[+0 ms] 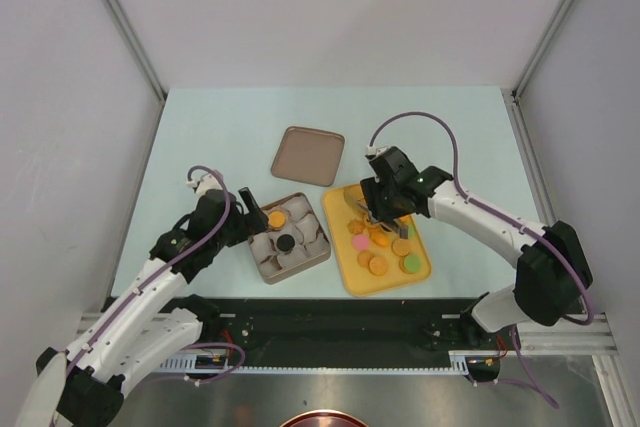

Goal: Pack the cookies

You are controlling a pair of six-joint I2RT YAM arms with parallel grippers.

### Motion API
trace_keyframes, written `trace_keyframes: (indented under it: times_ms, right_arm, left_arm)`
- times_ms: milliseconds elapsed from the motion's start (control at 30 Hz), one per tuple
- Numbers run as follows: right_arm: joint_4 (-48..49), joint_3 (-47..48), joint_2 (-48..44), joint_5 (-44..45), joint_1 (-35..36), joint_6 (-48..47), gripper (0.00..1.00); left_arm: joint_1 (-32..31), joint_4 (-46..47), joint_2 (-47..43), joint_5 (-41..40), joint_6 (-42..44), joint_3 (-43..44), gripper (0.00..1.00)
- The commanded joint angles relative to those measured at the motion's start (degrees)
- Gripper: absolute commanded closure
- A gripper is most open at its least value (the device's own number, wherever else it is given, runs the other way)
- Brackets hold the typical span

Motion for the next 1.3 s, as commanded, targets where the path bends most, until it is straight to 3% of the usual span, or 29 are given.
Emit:
trace_keyframes:
  times_ms: [0,500,800,1267]
  right_arm:
    - [2.97,3.59,1.57,-0.73,-0.99,-1.61,0.42]
    - [1.48,4.47,4.21,-1.43,-1.43,-1.70,0.48]
    - [-0.45,5.44,-0.44,0.85,0.59,-0.30,0.57]
    - [-5.64,19.23,-3.71,4.37,11.22,2.34,0.58]
  left_arm:
    - [0.30,1.64,-0.24,-0.24,0.92,-0.17,0.00]
    - [0.39,1.81,0.02,-0.33,1.45,0.01,0.00]
    - [0.39,1.81,-0.59,-0.15,1.53,0.10,0.00]
    - [0.39,1.02,-1.91,-0.68,1.01,0.19,0.00]
